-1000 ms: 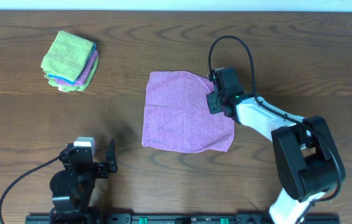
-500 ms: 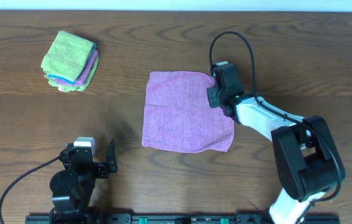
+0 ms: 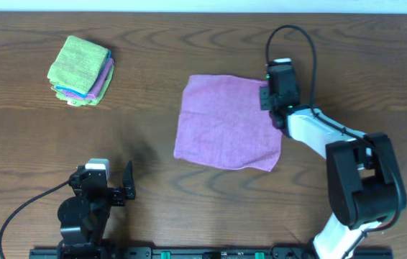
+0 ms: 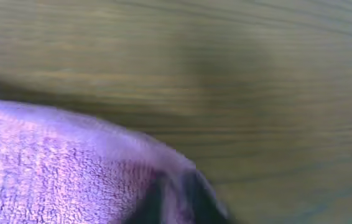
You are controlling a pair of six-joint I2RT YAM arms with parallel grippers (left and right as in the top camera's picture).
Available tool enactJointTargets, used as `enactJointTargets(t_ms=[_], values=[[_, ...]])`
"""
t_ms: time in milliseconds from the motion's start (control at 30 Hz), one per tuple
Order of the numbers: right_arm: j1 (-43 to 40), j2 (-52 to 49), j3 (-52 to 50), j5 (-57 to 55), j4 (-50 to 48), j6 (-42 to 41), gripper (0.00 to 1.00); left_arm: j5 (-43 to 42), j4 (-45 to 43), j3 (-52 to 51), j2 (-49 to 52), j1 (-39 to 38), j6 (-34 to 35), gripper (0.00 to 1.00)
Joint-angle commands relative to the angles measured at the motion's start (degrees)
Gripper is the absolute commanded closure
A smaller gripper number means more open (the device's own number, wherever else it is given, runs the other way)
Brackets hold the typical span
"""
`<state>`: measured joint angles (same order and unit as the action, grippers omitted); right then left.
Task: Fold the cloth
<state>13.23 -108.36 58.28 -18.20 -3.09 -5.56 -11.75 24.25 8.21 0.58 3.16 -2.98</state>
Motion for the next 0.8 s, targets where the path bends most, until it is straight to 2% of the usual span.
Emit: enactJointTargets(t_ms=[0,33,200,333,467,567,600,633,700,733,767], values=[[-1.55,-0.52,0.57,-1.29,-0.28,-0.13,0.18,0.13,0.44,-1.07,-0.33,-0.13,0.22,0.05],[-1.68,-0.52,0.57,-1.33,-0.13,-0.13,0.01,0.11,0.44,-1.07,-0.33,-0.13,0.22,0.04],[-1.6,-0.24,0.57,-1.42,2.19,-0.7,0.01,0.13,0.44,-1.07,-0.33,-0.13,0.22,0.05],[-1.51,2.73,0.59,-1.31,8.24,-5.73,0.01,0.11,0.44,-1.07,-0.33,-0.13,0.22,0.05],[-1.46,10.32,0.59,2.93,18.05,-8.85,0.01,0.11,0.44,-1.07,-0.33,-0.13,0.22,0.05],[-1.4,17.9,0.59,9.2,24.65,-10.29,0.06,0.11,0.44,-1.07,-0.33,-0.13,0.22,0.05],[-1.31,19.74,0.59,11.02,26.03,-10.27,0.11,0.11,0.44,-1.07,-0.33,-0.13,0.22,0.05],[-1.09,22.4,0.59,13.64,28.22,-10.27,0.25,0.11,0.44,-1.07,-0.33,-0.13,0.22,0.05],[-0.44,25.94,0.59,17.16,32.02,-10.29,0.79,0.11,0.44,-1.07,-0.33,-0.13,0.22,0.05],[0.15,27.58,0.57,18.53,34.77,-10.56,0.99,0.11,0.44,-1.07,-0.33,-0.13,0.22,0.05],[0.72,28.44,0.57,18.69,37.03,-11.52,0.98,0.11,0.44,-1.07,-0.33,-0.13,0.22,0.05]])
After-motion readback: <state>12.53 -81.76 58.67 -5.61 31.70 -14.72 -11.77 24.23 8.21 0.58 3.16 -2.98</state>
